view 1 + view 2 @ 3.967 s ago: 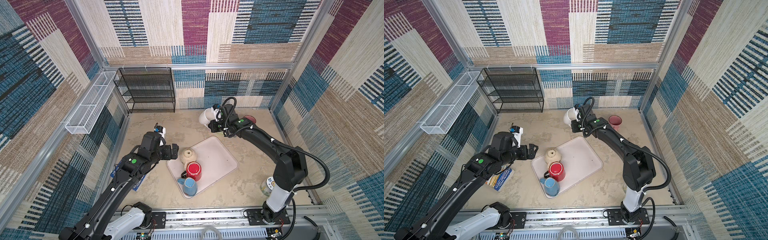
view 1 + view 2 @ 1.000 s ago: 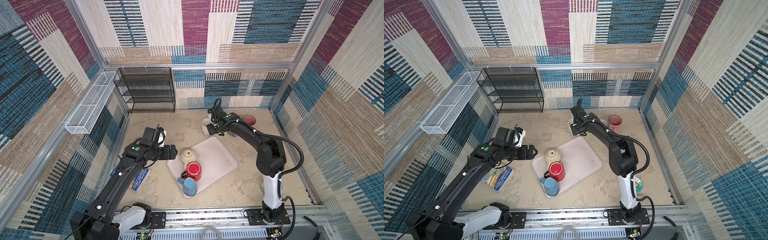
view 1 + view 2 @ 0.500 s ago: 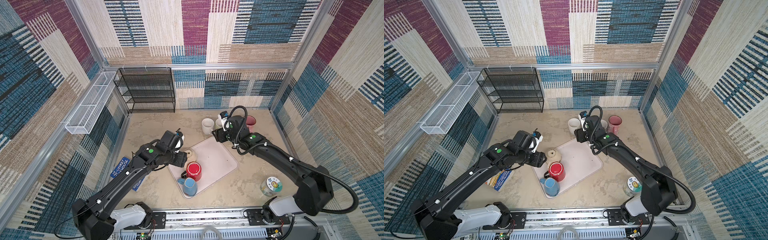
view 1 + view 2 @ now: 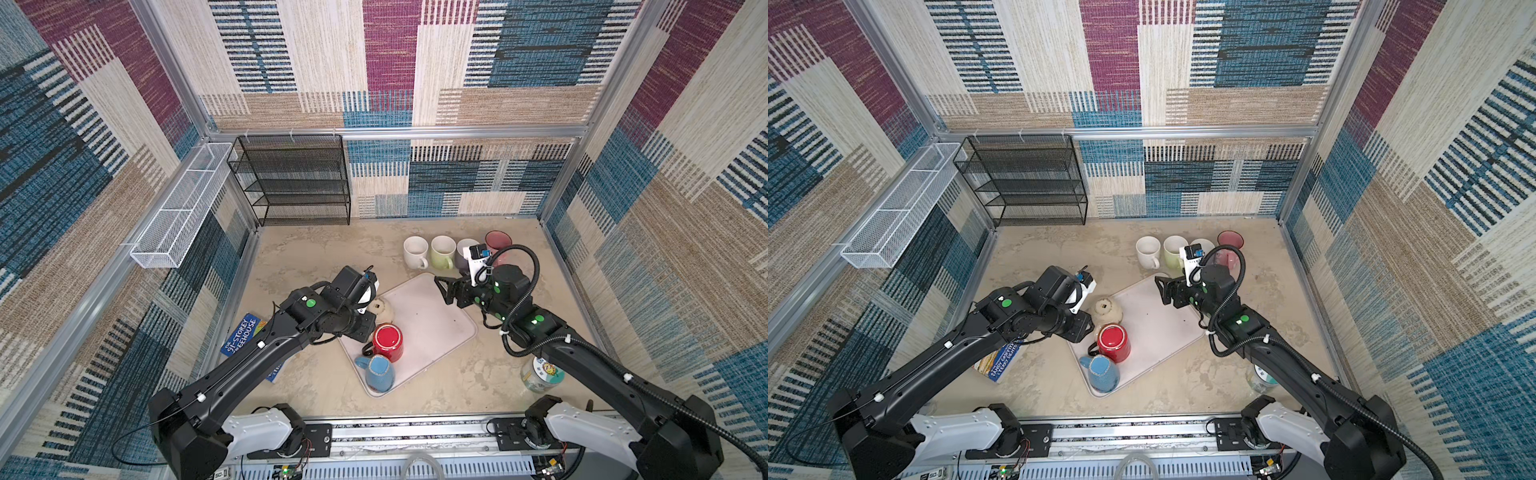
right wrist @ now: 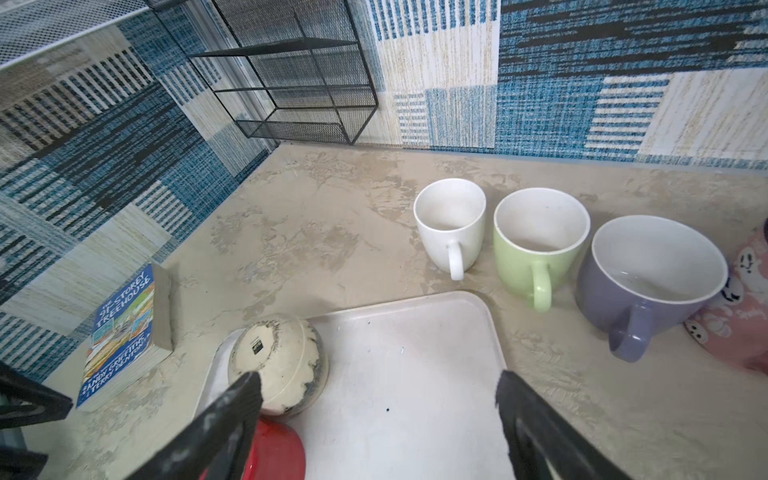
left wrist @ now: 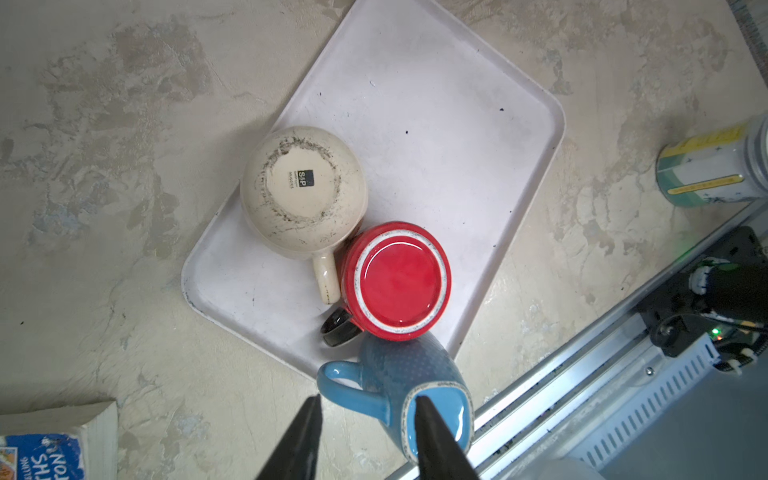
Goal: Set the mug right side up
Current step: 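Open the right gripper and draw it back while the left moves over the red mug, then lower the left gripper onto the upside-down red mug's base and close it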
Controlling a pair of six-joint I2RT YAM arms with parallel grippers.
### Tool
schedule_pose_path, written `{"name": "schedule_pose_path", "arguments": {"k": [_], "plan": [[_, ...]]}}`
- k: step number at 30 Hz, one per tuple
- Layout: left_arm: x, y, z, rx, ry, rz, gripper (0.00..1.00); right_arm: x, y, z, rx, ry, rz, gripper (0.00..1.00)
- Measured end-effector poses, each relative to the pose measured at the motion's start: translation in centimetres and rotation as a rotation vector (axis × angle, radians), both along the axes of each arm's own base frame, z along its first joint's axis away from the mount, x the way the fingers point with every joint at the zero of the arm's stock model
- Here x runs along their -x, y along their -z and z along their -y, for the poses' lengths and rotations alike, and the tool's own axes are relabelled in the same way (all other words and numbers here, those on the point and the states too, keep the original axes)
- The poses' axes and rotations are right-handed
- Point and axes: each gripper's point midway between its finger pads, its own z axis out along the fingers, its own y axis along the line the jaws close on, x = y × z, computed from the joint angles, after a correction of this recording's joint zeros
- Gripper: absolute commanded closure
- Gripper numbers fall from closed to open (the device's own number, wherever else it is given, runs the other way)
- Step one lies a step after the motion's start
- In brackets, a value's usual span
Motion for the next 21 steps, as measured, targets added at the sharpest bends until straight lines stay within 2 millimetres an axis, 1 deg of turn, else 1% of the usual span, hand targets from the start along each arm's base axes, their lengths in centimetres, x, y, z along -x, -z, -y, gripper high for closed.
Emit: {"name": "schedule_pose_path", "arguments": {"k": [4, 10, 15, 21], "plan": [[0.3, 0.8, 0.0, -0.028, 0.033, -0.032, 0.72, 0.9, -0.8, 0.3, -0.036, -0.01, 0.046, 0.1], [0.5, 2.8, 0.3, -0.067, 0.046, -0.097, 0.72, 1.3, -0.4, 0.5, -0.052, -0.005, 0.041, 0.1], [0.7, 4.7, 0.7, -0.094, 0.05, -0.163, 0.79, 1.2, -0.4, 0.4, -0.061, -0.004, 0.047, 0.1], [1.3, 6.5, 1.3, -0.099, 0.049, -0.218, 0.81, 1.2, 0.0, 0.5, -0.06, -0.003, 0.038, 0.1]]}}
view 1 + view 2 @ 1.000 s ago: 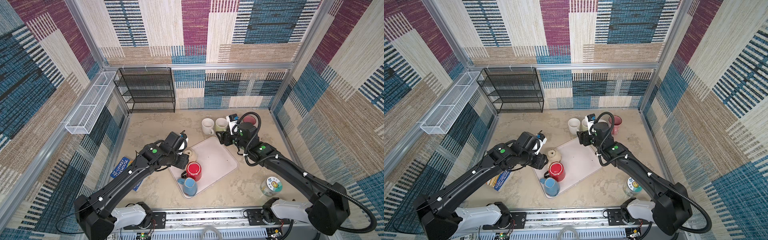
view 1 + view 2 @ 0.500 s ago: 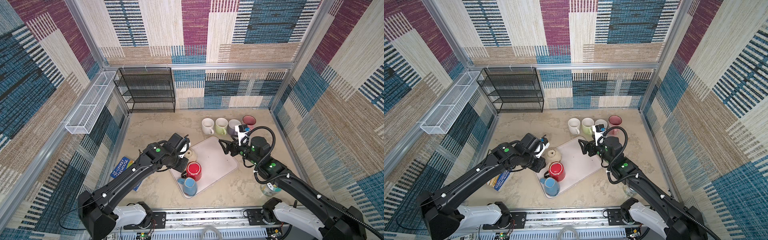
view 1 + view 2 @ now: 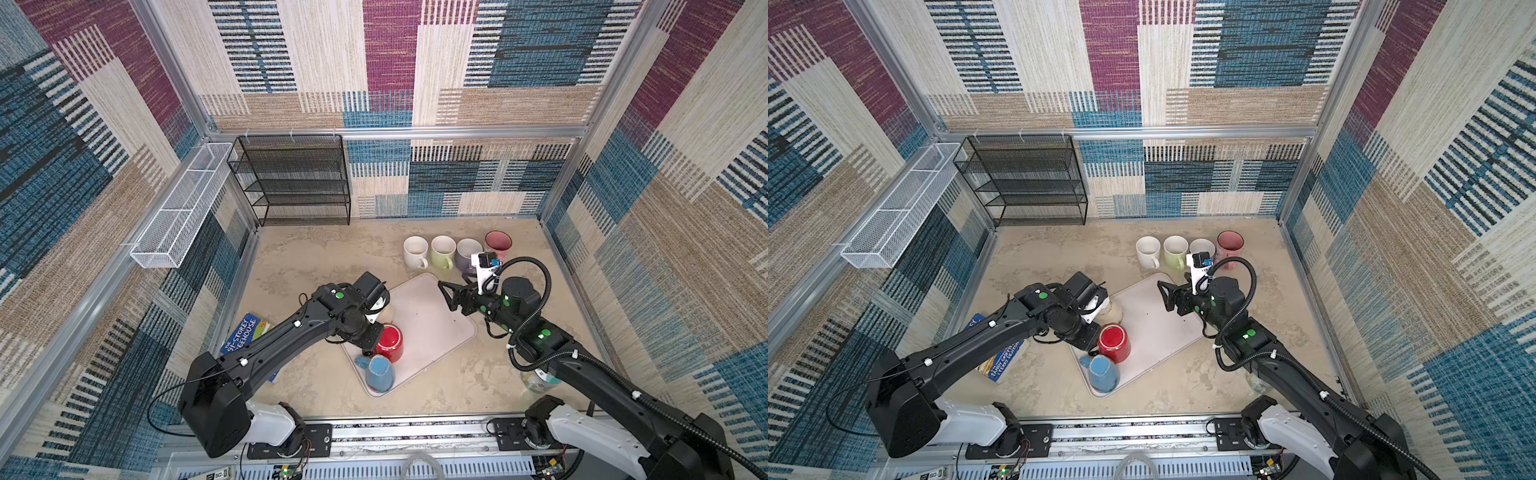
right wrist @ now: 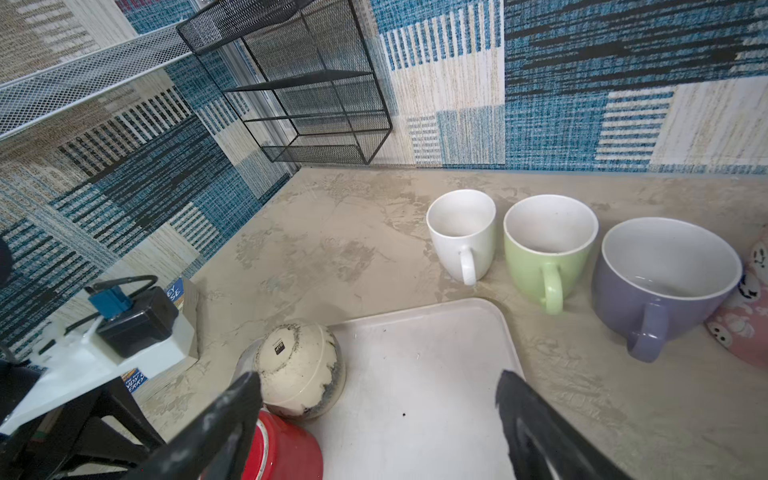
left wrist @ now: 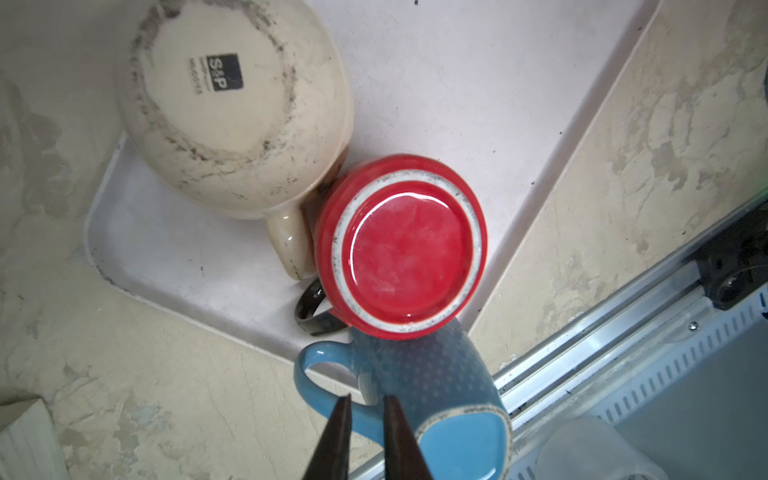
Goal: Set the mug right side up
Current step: 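Lower the left gripper onto the upside-down red mug's base and close it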
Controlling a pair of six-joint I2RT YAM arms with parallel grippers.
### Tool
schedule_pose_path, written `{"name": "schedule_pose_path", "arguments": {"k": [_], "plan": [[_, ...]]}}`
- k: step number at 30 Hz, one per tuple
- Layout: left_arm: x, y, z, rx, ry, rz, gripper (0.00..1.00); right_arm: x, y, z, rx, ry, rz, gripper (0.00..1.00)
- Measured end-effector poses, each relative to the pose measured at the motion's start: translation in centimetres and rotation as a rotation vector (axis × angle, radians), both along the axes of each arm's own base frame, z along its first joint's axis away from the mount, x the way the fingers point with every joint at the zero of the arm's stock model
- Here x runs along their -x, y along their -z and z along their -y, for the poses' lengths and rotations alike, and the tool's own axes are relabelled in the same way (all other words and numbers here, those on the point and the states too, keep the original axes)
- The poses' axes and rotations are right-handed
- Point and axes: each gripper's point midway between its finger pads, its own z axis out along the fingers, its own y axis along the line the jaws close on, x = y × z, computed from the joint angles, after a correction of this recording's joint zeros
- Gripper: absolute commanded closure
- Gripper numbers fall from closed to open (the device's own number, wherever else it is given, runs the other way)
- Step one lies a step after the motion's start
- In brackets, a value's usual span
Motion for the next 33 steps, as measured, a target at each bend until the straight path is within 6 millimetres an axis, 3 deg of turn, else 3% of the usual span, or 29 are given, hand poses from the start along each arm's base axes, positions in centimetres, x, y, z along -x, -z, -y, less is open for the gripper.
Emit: {"name": "schedule_pose_path", "arguments": {"k": [13, 33], "plan": [[-0.3, 2.3, 2.4, 0.022, -0.002, -0.045, 0.85, 0.2, -0.6, 0.1, -0.012, 0.001, 0.014, 0.1], [-3.7, 2.3, 10.5, 0.149, 0.051, -0.028, 0.86, 0.1, -1.3, 1.7, -0.025, 0.091, 0.01, 0.1]]}}
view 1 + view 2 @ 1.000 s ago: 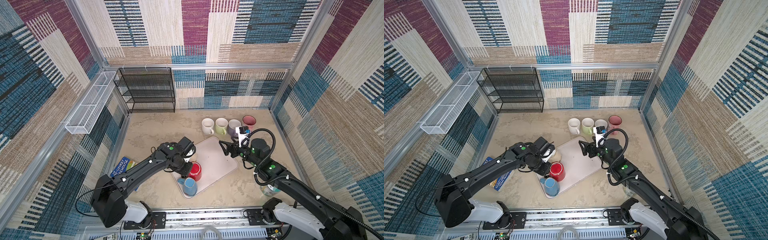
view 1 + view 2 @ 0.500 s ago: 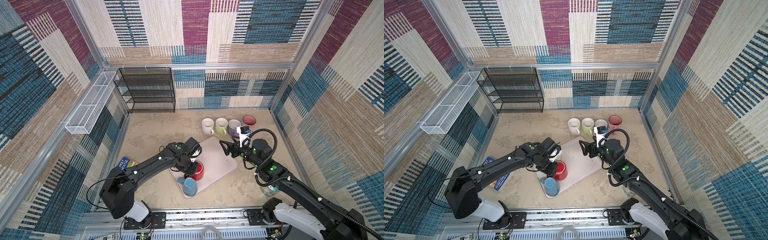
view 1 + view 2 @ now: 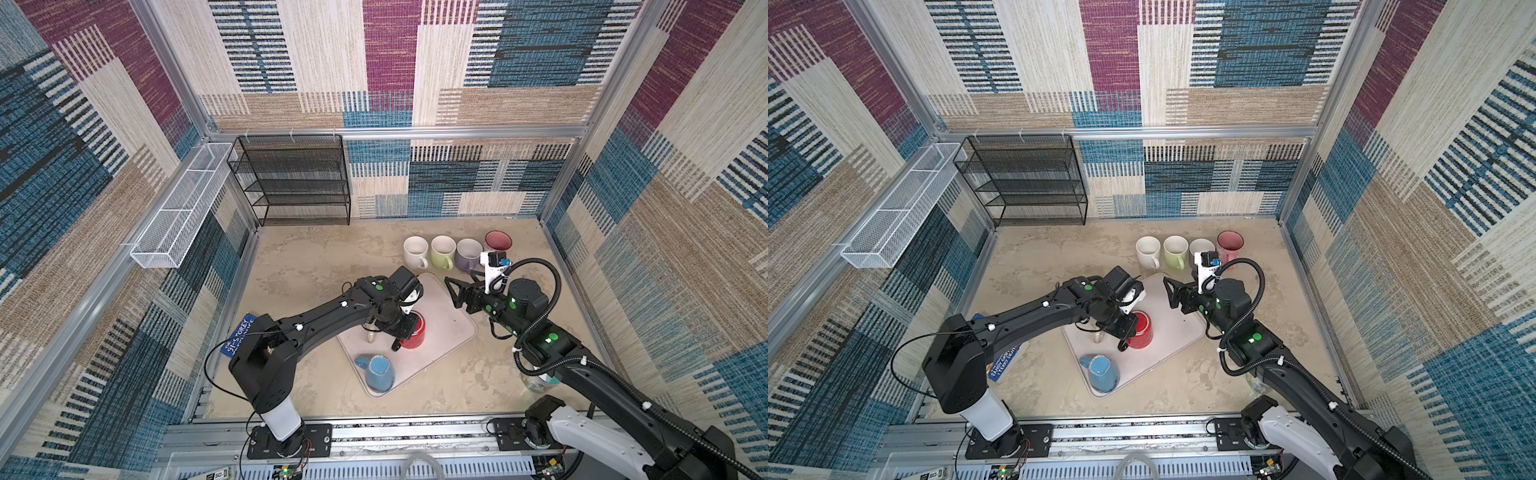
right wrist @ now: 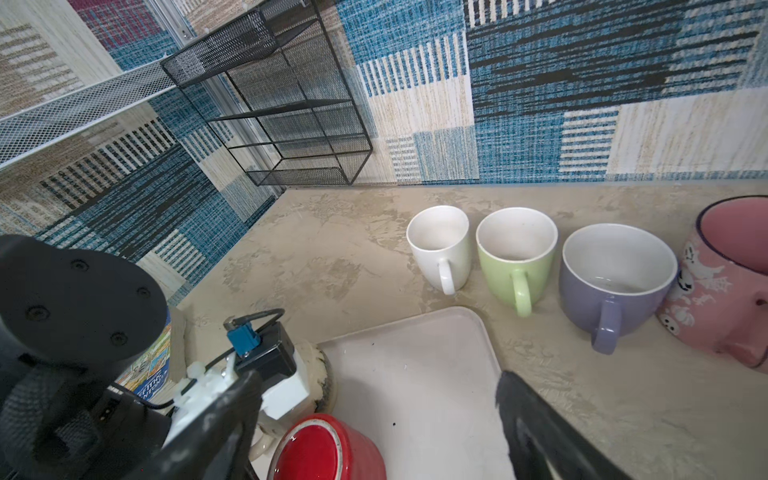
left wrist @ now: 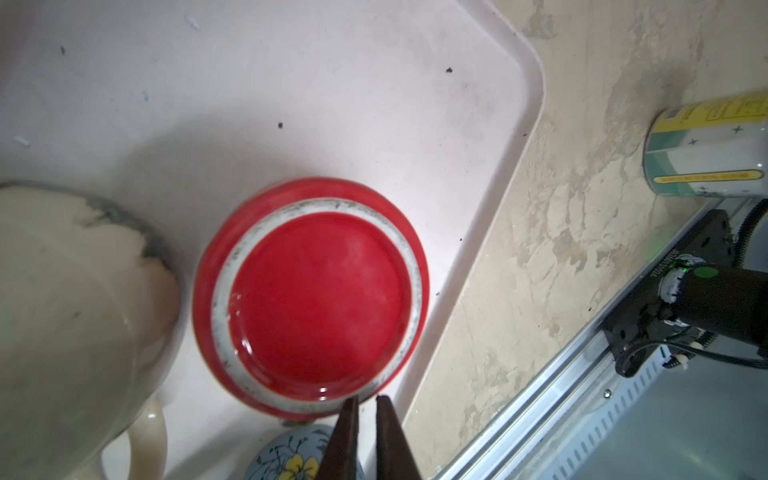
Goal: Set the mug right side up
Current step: 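Lower the left gripper onto the upside-down red mug's base and close it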
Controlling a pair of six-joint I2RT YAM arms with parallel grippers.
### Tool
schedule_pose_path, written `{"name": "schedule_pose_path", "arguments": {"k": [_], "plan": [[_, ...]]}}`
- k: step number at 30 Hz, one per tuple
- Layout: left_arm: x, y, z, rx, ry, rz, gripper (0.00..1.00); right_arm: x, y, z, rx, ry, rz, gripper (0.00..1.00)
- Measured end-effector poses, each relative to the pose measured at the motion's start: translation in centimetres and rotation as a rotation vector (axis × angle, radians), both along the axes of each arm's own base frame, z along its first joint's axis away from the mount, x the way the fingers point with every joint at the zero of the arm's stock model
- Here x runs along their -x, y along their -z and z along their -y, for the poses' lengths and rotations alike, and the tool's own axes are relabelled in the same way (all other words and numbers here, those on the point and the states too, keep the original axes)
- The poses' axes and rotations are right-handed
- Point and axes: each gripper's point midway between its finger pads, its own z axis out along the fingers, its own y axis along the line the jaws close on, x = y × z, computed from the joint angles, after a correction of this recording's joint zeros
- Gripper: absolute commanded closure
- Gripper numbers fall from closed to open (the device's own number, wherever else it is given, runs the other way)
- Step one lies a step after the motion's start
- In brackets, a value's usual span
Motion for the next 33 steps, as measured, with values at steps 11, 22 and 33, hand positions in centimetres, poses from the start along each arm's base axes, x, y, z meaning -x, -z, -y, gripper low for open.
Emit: {"name": "schedule_pose_path", "arguments": {"k": [11, 22, 33], "plan": [[-2.4, -0.5, 2.9, 0.025, 0.007, 0.038, 0.77, 0.3, 0.3, 0.7, 0.003, 0.032, -0.025, 0.1], [-0.6, -2.7, 0.1, -0.096, -0.045, 0.158, 0.43, -0.2, 0.4, 1.5, -0.004, 0.095, -0.058, 0.1], [-0.5, -0.1, 0.0, -0.239, -0.096, 0.197, 0.39, -0.2, 1.6, 2.6, -0.019, 0.16, -0.104, 0.1]]}}
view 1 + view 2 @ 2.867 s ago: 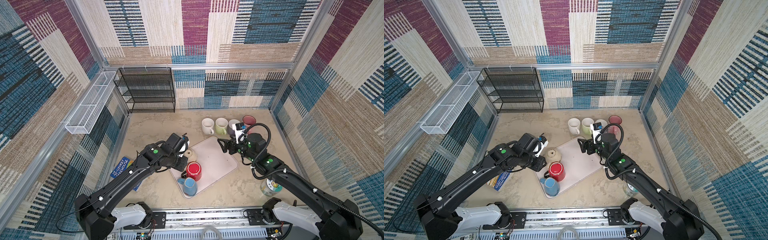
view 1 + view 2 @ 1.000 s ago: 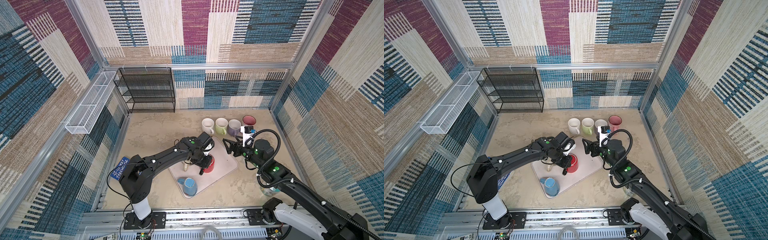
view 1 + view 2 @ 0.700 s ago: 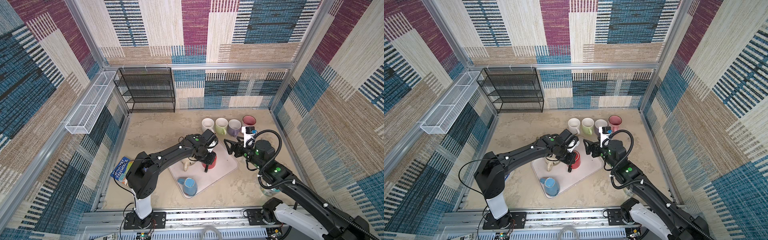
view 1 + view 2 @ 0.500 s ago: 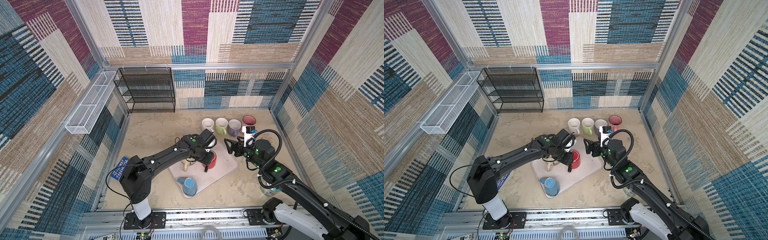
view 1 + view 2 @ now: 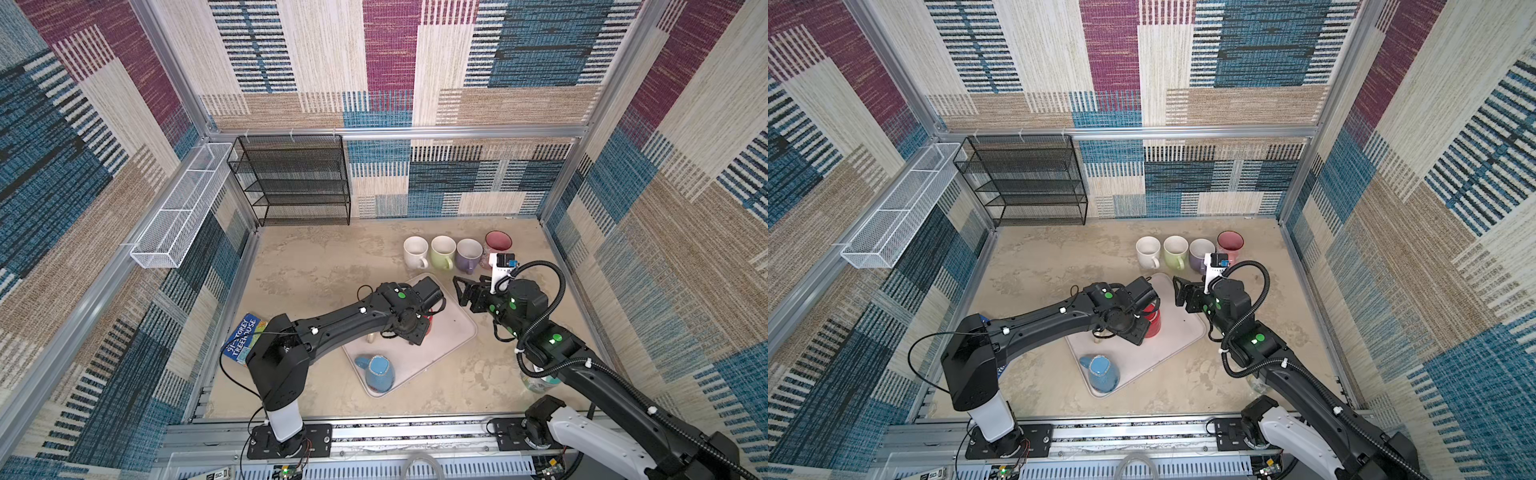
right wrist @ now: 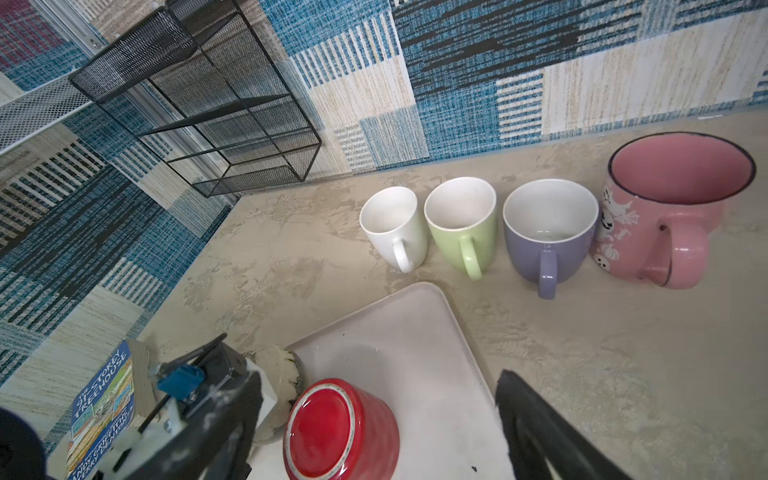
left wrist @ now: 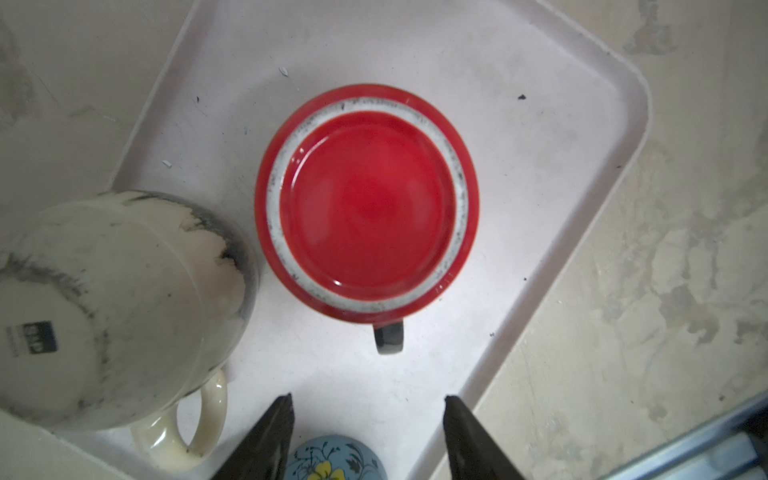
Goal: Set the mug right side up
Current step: 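Lower the left gripper onto the upside-down red mug's base and close it, then lift the red mug off the tray with the left gripper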
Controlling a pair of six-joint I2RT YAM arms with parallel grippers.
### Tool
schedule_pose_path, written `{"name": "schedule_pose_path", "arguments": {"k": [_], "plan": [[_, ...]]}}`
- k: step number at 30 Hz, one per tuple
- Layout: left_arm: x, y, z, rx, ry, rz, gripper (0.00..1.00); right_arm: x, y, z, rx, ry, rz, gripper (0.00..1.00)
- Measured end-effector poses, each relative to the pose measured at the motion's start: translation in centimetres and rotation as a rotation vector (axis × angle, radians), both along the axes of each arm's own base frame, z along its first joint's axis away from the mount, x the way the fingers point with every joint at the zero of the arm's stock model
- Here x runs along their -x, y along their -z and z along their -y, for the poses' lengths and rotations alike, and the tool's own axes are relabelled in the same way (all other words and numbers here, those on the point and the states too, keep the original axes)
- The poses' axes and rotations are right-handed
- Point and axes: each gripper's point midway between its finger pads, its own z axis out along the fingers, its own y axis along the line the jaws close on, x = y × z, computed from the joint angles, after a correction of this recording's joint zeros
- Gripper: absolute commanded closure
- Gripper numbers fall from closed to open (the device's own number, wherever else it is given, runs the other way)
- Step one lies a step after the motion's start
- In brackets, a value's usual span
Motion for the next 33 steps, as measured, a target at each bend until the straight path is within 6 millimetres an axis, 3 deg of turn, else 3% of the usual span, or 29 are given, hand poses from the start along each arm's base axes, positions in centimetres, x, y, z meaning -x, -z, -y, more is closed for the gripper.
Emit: {"name": "schedule_pose_path", "arguments": {"k": [12, 33], "plan": [[-2.0, 1.9, 1.1, -0.058, -0.037, 0.026, 0.58, 0.5, 1.5, 1.0, -0.015, 0.039, -0.03, 0.11], [-3.0, 4.1, 1.5, -0.113, -0.05, 0.027, 0.74, 0.3, 1.9, 1.3, -0.011, 0.048, -0.037, 0.11]]}}
